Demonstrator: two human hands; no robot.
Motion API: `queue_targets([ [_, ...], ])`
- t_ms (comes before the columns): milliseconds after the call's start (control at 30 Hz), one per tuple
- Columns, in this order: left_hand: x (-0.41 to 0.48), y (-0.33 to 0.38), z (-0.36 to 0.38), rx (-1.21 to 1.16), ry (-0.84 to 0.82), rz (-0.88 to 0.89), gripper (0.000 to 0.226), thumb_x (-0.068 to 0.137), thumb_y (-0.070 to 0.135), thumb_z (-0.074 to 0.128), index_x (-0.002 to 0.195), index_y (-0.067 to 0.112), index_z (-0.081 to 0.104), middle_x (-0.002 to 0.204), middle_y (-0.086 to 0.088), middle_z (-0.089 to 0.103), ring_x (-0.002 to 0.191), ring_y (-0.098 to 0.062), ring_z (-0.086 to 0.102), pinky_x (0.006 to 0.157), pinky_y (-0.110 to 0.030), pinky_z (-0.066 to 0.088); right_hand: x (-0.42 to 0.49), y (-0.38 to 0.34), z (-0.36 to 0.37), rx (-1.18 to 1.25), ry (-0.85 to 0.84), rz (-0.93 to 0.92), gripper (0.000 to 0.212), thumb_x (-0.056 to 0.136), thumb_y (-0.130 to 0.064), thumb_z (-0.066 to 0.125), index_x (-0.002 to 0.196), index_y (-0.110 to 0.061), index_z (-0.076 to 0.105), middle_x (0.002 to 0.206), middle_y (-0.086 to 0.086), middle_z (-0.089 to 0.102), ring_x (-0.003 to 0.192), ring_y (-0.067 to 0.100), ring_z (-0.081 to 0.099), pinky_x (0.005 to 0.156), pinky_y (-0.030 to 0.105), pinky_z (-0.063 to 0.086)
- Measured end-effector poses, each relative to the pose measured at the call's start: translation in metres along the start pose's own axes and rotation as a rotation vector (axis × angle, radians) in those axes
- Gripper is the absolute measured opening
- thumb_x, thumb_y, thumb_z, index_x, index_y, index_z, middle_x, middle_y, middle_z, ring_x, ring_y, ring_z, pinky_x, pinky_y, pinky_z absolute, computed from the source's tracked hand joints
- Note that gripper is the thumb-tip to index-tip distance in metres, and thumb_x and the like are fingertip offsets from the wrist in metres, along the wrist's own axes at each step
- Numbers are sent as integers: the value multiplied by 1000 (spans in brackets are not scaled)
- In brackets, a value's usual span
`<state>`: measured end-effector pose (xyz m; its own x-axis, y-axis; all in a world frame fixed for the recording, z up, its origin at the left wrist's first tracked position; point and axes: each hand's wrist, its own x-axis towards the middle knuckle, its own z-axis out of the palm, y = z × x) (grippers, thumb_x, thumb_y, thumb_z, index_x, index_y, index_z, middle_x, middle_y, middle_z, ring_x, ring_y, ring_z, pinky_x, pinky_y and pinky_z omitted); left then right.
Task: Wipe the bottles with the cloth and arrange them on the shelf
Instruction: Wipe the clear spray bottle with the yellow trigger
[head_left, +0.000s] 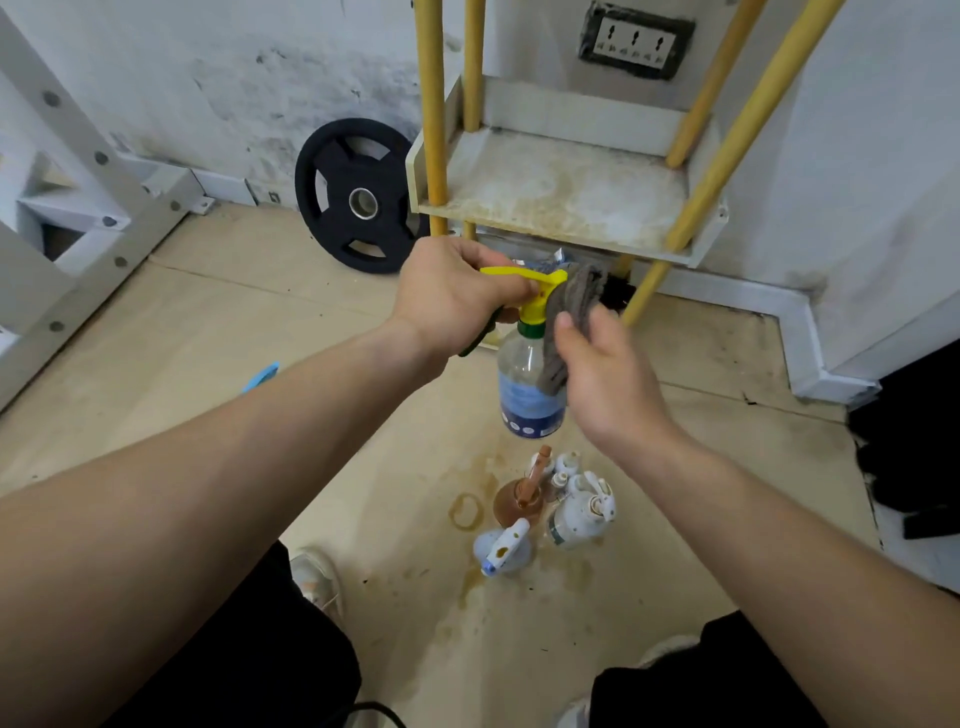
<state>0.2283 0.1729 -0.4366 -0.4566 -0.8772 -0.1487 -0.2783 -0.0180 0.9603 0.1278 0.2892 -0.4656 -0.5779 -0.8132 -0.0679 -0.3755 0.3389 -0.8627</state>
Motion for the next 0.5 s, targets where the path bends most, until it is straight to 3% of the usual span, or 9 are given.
queue_targets([
  [67, 0, 4, 1, -52, 28, -23, 16, 75, 4, 84, 84, -4, 73, 76, -22, 74, 59, -25, 68, 62, -39, 59, -8, 1, 2, -340, -5, -152, 18, 108, -27, 40, 106, -15, 53, 92, 1, 57, 95, 33, 58, 67, 38, 30],
  [100, 0, 5, 0, -69, 34, -32, 12, 75, 3, 84, 80, 0, 73, 74, -21, 74, 60, -26, 68, 63, -40, 59, -10, 2, 2, -480, -9, -205, 26, 107, -22, 40, 129, -12, 51, 102, 3, 58, 103, 32, 58, 69, 34, 28],
  [133, 0, 6, 0, -80, 37, -39, 11, 75, 3, 84, 77, 3, 73, 72, -19, 73, 61, -28, 69, 64, -42, 60, -12, 1, 2, -590, -27, -222, 45, 105, -17, 42, 150, -12, 37, 117, 7, 60, 113, 30, 56, 72, 31, 29],
  [200, 0, 7, -1, -79, 17, -46, 10, 76, 3, 83, 77, 2, 74, 71, -18, 73, 64, -30, 69, 67, -46, 61, -13, 3, 2, -708, -26, -228, 66, 102, -11, 44, 162, -16, 16, 139, 10, 56, 124, 29, 54, 82, 35, 39],
  [267, -1, 7, -1, -47, -36, -37, 14, 76, 3, 84, 85, -4, 75, 73, -18, 74, 64, -26, 71, 63, -42, 61, -11, 8, -1, -628, 35, -238, 48, 102, -12, 42, 150, -16, 40, 114, 11, 64, 107, 33, 59, 73, 39, 41],
  [300, -1, 8, -2, -32, -65, -34, 18, 77, 3, 84, 89, -6, 75, 74, -18, 75, 63, -24, 72, 62, -37, 62, -7, 13, -4, -526, 34, -232, 29, 103, -14, 42, 129, -15, 53, 96, 7, 62, 92, 32, 60, 66, 38, 39],
  [333, -1, 8, -2, -22, -89, -33, 20, 77, 3, 84, 92, -7, 74, 75, -17, 75, 64, -23, 74, 64, -34, 63, -3, 16, -7, -405, 0, -196, 14, 103, -16, 43, 107, -16, 56, 83, 3, 58, 80, 28, 57, 63, 38, 37],
  [400, -2, 9, -5, -27, -128, -36, 18, 78, 3, 83, 92, -5, 74, 77, -16, 76, 67, -23, 75, 71, -37, 64, 6, 19, -10, -135, -89, -87, 17, 101, -23, 45, 91, -19, 58, 77, 4, 58, 74, 20, 54, 68, 38, 40],
  [500, -3, 9, -8, -73, -184, -50, 11, 80, 3, 81, 88, 0, 74, 80, -15, 77, 69, -24, 76, 75, -40, 64, 12, 16, -13, 225, -152, -19, 31, 99, -17, 45, 95, -32, 72, 91, -4, 71, 90, 16, 64, 84, 39, 50],
])
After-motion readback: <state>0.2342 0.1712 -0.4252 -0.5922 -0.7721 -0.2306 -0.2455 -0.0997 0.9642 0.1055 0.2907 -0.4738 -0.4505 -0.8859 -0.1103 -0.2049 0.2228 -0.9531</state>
